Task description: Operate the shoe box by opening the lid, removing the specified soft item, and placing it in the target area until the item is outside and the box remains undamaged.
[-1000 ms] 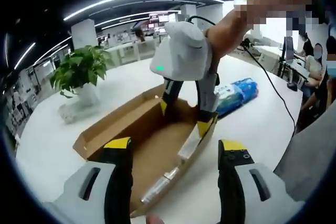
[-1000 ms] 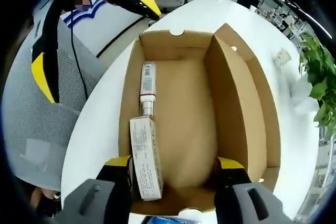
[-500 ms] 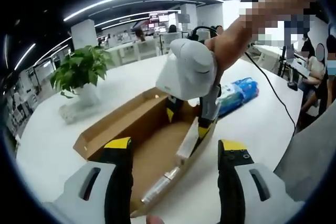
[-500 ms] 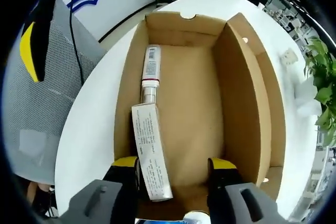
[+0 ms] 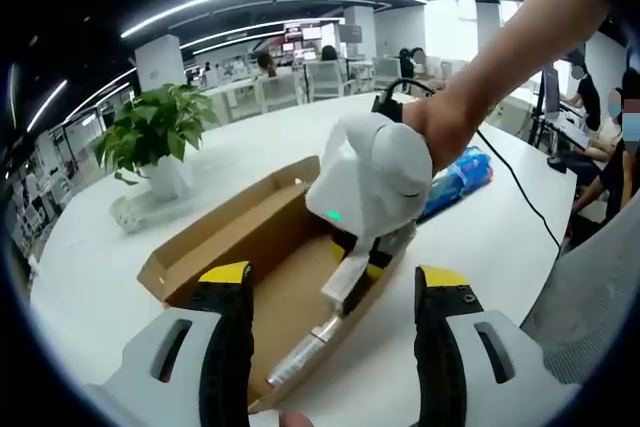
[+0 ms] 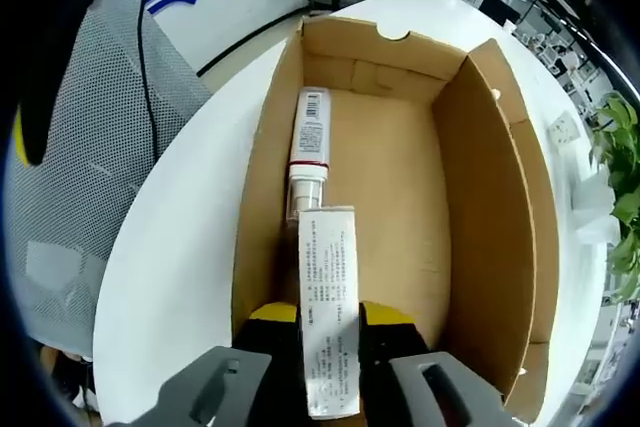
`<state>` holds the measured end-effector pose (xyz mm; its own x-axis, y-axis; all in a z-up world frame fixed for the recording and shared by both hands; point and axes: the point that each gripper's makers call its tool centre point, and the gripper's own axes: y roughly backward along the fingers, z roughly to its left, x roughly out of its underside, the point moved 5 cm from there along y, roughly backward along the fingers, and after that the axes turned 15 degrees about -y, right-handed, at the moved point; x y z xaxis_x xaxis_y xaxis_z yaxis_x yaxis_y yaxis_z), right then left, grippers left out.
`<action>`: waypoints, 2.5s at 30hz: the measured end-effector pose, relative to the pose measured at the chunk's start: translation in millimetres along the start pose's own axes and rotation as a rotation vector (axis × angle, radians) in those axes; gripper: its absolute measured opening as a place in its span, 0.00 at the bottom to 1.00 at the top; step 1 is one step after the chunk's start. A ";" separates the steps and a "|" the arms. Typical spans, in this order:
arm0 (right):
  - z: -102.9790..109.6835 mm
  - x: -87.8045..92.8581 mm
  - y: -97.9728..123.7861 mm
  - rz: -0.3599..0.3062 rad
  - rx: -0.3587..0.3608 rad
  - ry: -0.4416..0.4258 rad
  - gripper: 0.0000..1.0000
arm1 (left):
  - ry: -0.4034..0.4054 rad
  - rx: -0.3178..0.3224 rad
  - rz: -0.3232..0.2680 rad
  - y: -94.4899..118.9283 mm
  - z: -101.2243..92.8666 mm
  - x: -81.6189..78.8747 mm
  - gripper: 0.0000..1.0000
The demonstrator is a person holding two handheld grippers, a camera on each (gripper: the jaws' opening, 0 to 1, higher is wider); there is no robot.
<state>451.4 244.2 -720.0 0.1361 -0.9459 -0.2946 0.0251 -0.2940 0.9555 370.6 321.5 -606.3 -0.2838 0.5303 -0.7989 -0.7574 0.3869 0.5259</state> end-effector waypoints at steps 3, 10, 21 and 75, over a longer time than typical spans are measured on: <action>1.3 1.0 3.5 -0.029 -0.011 -0.028 0.16 | -0.004 -0.002 0.001 0.7 -0.1 -0.4 0.63; -3.3 1.7 11.2 -0.088 0.020 -0.093 0.16 | 0.000 -0.002 0.004 -0.1 0.7 0.5 0.63; -7.6 -9.3 28.9 -0.137 0.053 -0.100 0.16 | 0.000 0.001 0.005 -0.3 -0.2 0.8 0.63; 29.5 102.8 141.5 -0.117 0.222 -0.295 0.16 | -0.072 0.061 -0.006 2.5 -21.1 -3.7 0.63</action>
<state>439.7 101.4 -615.6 -0.1464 -0.8934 -0.4248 -0.1959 -0.3947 0.8977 357.3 304.6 -608.3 -0.2343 0.5799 -0.7803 -0.7213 0.4344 0.5394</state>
